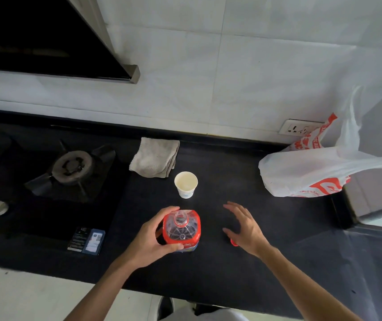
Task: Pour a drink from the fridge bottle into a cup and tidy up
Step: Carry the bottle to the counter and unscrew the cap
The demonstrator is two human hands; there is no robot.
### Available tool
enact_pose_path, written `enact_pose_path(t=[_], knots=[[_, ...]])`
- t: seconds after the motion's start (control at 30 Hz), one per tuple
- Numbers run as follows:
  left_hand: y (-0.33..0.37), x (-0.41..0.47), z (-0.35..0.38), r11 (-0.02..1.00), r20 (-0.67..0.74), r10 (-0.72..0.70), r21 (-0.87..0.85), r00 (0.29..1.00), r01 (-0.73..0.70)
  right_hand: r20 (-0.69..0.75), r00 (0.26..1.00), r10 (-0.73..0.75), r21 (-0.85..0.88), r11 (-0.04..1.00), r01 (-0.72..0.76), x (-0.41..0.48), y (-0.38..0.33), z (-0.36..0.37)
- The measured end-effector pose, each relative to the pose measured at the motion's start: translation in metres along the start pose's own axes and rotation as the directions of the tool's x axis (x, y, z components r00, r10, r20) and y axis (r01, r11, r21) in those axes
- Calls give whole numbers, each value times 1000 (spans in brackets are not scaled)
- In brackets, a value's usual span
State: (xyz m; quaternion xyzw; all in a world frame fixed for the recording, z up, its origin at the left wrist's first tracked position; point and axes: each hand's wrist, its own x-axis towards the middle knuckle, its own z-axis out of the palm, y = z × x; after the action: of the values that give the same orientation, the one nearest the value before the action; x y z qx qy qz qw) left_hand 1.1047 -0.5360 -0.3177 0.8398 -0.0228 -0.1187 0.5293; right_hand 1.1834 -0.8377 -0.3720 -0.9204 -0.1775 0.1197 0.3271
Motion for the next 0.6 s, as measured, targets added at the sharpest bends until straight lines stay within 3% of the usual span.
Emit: enact_pose_path(t=[0.17,0.43,0.6], knots=[[4,-1,1,1000,-8,-8,1,1000,8,-5,1000,-2,135,991,3,71,-38,7],[8,-4,9,999,-47,-36,-25,998,35,76,997,26,200,979,-41,129,-72,41],[6,-4,12,999,-74,-27,-22,997,25,2,999,50,279,959,-48,133,-77,50]])
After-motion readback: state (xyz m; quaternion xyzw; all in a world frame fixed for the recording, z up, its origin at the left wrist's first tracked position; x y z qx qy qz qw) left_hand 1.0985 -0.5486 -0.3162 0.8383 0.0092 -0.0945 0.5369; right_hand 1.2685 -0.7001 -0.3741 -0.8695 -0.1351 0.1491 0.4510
